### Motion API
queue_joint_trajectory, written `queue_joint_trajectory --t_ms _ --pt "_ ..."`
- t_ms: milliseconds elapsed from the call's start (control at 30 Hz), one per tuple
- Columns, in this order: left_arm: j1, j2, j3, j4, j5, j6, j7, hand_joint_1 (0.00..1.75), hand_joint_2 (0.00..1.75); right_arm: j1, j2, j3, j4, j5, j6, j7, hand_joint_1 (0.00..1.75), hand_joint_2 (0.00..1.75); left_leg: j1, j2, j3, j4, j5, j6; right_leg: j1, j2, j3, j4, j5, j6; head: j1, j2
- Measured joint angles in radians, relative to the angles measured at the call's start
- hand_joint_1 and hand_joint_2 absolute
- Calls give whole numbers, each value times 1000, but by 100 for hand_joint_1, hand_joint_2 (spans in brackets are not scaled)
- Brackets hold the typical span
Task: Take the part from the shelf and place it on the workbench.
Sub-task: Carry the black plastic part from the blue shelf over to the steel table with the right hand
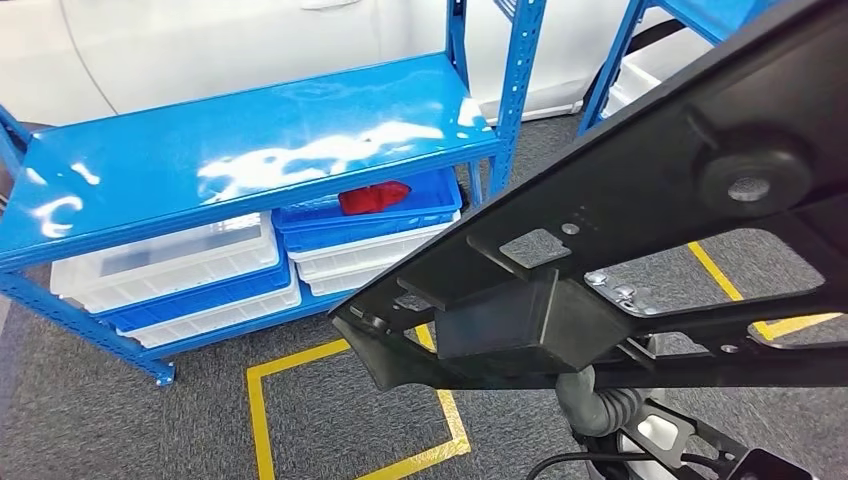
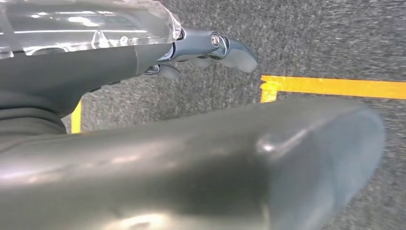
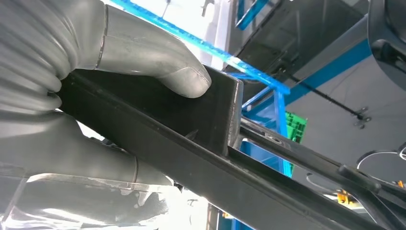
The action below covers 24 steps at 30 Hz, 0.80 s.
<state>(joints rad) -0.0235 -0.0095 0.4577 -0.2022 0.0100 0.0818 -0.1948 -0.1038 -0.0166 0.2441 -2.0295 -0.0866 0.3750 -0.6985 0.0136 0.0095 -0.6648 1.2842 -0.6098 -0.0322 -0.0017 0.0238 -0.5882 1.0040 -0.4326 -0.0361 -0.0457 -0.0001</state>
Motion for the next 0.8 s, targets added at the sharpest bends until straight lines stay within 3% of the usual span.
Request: queue_joint_trajectory --t_ms 33,67,100,167,233,300,367,433,500,533,567,633,700,733,800 --pt "1 0 1 0 -1 1 6 0 0 2 0 0 0 4 -3 0 175 175 0 -1 -7 12 8 1 1 14 -1 2 0 0 0 0" --pt "2 1 2 0 -2 2 12 0 0 4 0 0 0 10 -8 0 175 175 0 -3 5 -18 35 3 1 28 -1 3 1 0 0 0" --pt "1 2 3 0 -3 2 20 0 0 6 1 0 0 14 -13 0 175 175 0 -10 33 -80 73 6 1 40 -1 6 0 1 0 0" --pt "1 6 6 0 -3 5 36 0 0 10 4 0 -2 15 -19 0 175 175 2 -53 93 -215 128 15 0 65 -4 12 0 7 0 0" --pt "2 10 11 0 -1 10 48 0 0 17 9 0 -6 12 -20 0 175 175 1 -82 118 -272 139 21 -3 87 -14 15 4 19 0 0" --pt "1 12 17 0 1 15 57 0 0 24 11 -1 -9 8 -18 0 175 175 1 -66 119 -279 144 29 -7 105 -21 15 9 34 0 0" --pt "-2 13 21 0 -2 18 66 0 0 30 12 -7 -14 2 -13 0 175 175 6 -41 122 -288 151 40 -3 73 -36 42 -10 44 0 0" --pt "0 14 25 0 -14 21 76 0 0 35 15 -21 -21 -7 -4 0 175 175 5 -14 122 -293 153 48 -3 14 -85 145 -69 51 1 0" --pt "3 18 28 0 -29 19 87 0 0 42 19 -51 -24 -20 21 0 175 175 3 14 121 -292 152 50 -9 -9 -142 266 -117 58 1 0" --pt "3 21 28 0 -35 18 91 0 0 45 22 -73 -25 -26 45 0 175 175 2 26 121 -292 151 49 -11 -14 -152 289 -118 61 1 0" --pt "1 23 28 0 -40 18 94 0 0 48 27 -100 -25 -31 75 0 175 175 2 38 121 -291 150 48 -12 -18 -141 271 -101 61 1 0" --pt "-3 28 29 0 -48 22 98 0 0 49 44 -154 -25 -35 131 0 175 175 2 60 124 -289 146 44 -11 -48 -70 140 -44 57 1 0" --pt "-4 34 29 0 -54 26 98 0 0 50 66 -198 -25 -32 160 0 175 175 -2 78 127 -287 141 34 -3 -83 -11 31 -13 46 1 0" --pt "-4 39 30 0 -58 27 99 0 0 51 76 -218 -25 -26 165 0 175 175 -4 86 129 -286 139 28 1 -89 -3 12 -13 40 1 0" --pt "-6 48 31 0 -65 27 98 0 0 58 91 -247 -27 -10 162 0 175 175 -4 103 134 -288 136 16 4 -70 -6 10 -10 29 1 0"
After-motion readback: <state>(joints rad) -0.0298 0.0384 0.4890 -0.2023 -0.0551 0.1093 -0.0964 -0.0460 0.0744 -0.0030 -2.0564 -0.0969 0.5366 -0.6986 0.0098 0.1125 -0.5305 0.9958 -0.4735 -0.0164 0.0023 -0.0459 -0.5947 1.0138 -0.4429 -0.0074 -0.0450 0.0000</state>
